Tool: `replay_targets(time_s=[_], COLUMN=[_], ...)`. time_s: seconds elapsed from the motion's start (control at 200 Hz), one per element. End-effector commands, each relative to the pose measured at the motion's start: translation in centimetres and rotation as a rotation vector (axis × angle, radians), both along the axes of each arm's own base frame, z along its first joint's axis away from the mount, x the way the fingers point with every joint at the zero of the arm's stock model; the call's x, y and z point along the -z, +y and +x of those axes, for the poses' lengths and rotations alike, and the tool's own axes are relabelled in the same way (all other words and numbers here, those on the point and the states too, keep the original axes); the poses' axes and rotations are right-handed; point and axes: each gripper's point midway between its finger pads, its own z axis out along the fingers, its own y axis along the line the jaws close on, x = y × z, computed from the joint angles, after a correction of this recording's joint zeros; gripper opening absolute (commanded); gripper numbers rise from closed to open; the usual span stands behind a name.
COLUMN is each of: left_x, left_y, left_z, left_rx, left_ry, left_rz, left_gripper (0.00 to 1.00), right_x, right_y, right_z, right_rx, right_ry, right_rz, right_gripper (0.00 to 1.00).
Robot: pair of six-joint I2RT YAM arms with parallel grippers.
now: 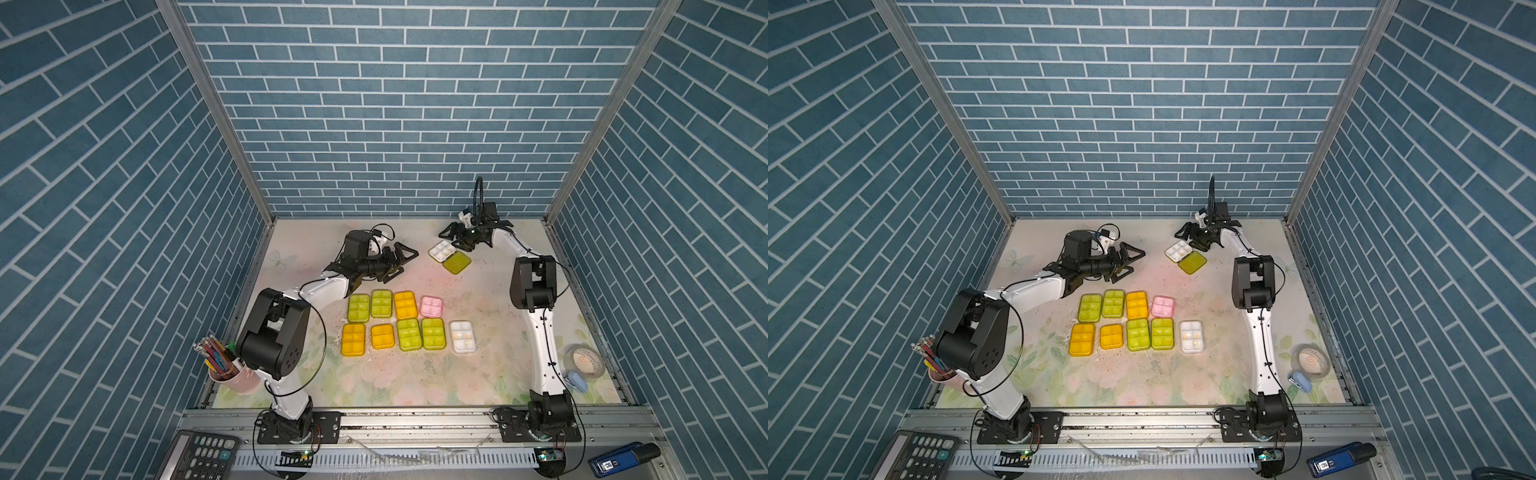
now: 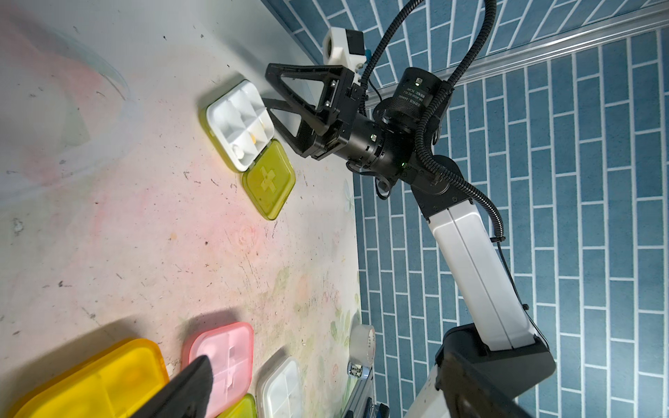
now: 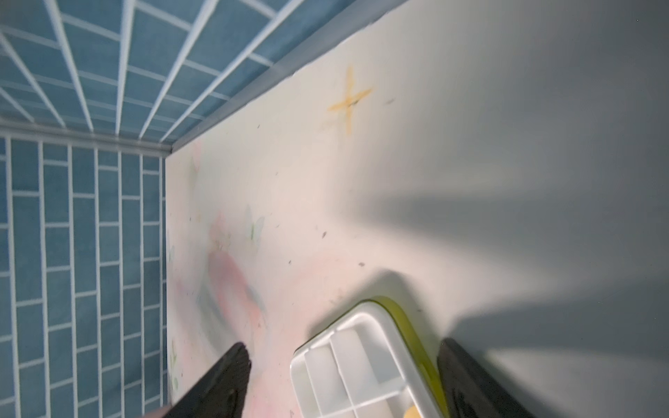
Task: Close pillboxes
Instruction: Move the pillbox to the center of the board.
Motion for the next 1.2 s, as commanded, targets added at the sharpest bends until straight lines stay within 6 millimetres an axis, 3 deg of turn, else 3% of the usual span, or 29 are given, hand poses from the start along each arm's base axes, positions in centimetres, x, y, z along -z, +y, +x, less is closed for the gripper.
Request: replay_targets(time_s=[0.0,0.2,0.315,0.445,0.51,0.525,0.57,0.705,0.83,1.01,1.19], left_x=[-0.2,0.1,1.0,3.8,4.9,5.2,6.0,7.9,8.5,9.6,11.0], left_y=[-0.5,-0.5,-0.2,0.0,-0.3,-0.3,-0.6,-2.0,-3.5,-5.7,-6.9], left_z=[0.4,0.9,1.9,3.9,4.8,5.1,5.9,8.1,9.8,10.3,10.3], left_rx=[0.02,0.027,0.012,-0.015,-0.005,-0.006,-0.004,0.022,0.056,0.099,0.105], left_ry=[-0.026,-0.051,-0.069,-0.036,-0.025,-0.021,-0.012,0.018,0.023,0.042,0.05], left_rz=[0.003,0.04,0.112,0.209,0.244,0.248,0.26,0.261,0.248,0.245,0.263], left_gripper=[1.0,1.0,1.0,1.0,0.99,0.99,0.99,0.97,0.96,0.96,0.96], right_x=[-1.5,-3.3,-6.0,-8.2,-7.9,-9.1,-9.3,-8.6,-6.9,-4.6,-3.2], right_y=[2.0,3.0,2.4,-0.8,-2.6,-3.0,-4.1,-5.9,-6.7,-6.9,-7.0], right_z=[-3.3,-4.7,-4.4,-3.5,-3.8,-4.0,-4.5,-7.0,-9.5,-11.6,-11.8], right_rx=[-0.138,-0.187,-0.146,0.034,0.124,0.147,0.209,0.333,0.382,0.391,0.406], right_ry=[-0.023,-0.051,-0.112,-0.149,-0.123,-0.138,-0.117,-0.078,-0.027,0.03,0.073], right_rz=[0.03,0.061,0.033,-0.098,-0.147,-0.154,-0.169,-0.157,-0.151,-0.13,-0.08], right_gripper=[0.82,0.8,0.8,0.8,0.81,0.81,0.81,0.82,0.84,0.84,0.84])
